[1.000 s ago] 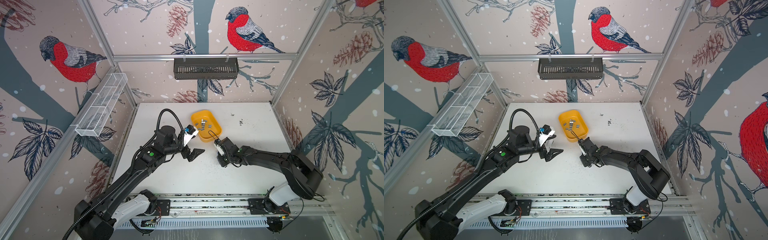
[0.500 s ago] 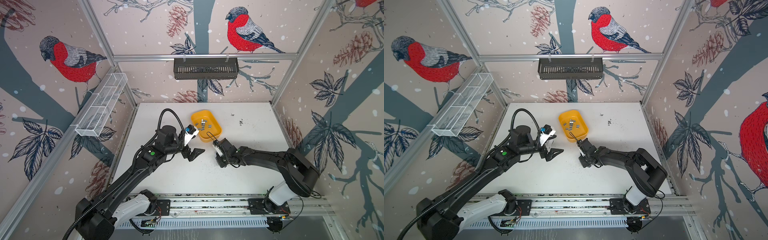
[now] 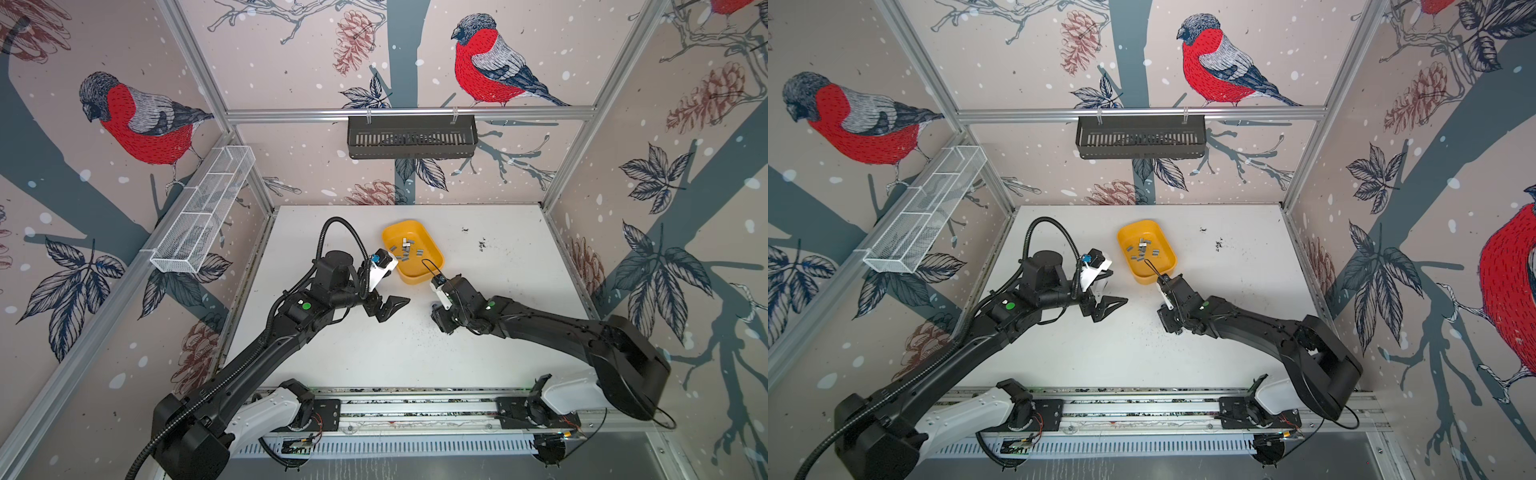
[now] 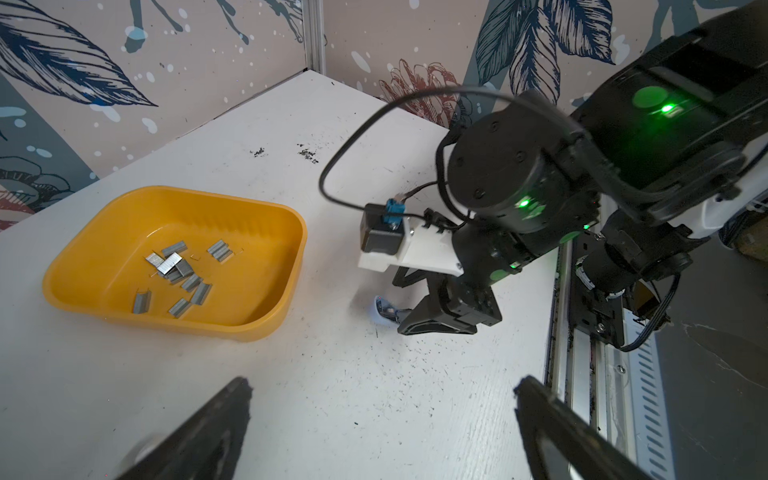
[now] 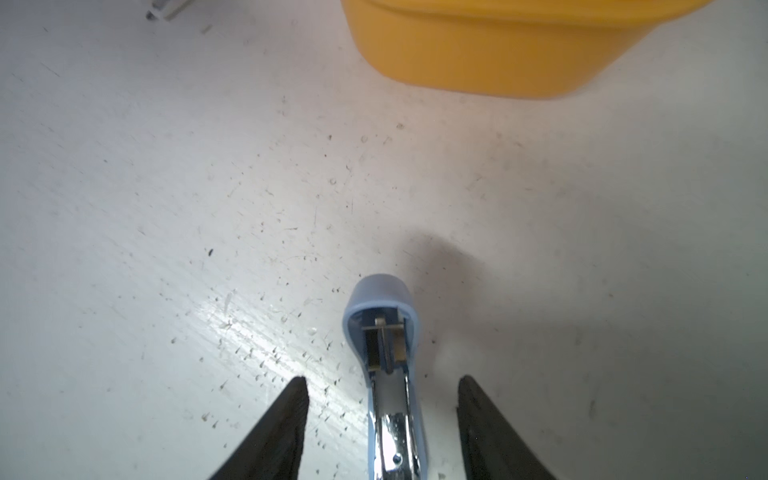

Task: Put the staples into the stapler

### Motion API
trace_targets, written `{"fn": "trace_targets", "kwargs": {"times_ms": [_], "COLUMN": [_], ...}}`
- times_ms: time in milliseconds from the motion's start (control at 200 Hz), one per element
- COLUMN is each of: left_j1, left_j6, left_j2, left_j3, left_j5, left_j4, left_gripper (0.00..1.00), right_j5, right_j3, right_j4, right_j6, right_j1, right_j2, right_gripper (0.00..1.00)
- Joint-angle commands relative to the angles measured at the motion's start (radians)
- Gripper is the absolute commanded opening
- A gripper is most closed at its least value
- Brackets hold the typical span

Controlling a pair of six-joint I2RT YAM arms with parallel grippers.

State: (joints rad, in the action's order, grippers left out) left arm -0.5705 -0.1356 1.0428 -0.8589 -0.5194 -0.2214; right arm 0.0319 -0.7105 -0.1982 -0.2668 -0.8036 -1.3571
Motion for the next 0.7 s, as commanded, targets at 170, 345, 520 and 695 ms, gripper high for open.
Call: {"fn": "trace_targets", "kwargs": {"times_ms": [170, 345, 520, 695], "left_j1": [0.003, 0.001, 0.004, 0.042], "left_j6": [0.09, 0.093, 0.166, 0.228], "left_j2": [0.087, 0.154, 0.245, 0.422], "left_j3": [-0.016, -0.037, -0.035, -0.113], "left_j5": [0.185, 0.278, 0.484, 0.544], "left_j4": [0.018, -0.029, -0.037, -0.104], "left_gripper": [0.99, 0.99, 0.99, 0.93], "right_j5": [-0.043, -0.076, -0.11, -0.112], "right_j3": [0.114, 0.155, 0.133, 0.117], "right_j4": [0.109, 0.126, 0.088, 0.035], "right_j6": [-0.097, -0.121, -0.131, -0.12], "right_j1": [0.002, 0.006, 0.007, 0.008], "right_j2": [0.321, 0.517, 0.621, 0.664], "right_gripper": [0.62, 0.64, 0.71, 0.85]}}
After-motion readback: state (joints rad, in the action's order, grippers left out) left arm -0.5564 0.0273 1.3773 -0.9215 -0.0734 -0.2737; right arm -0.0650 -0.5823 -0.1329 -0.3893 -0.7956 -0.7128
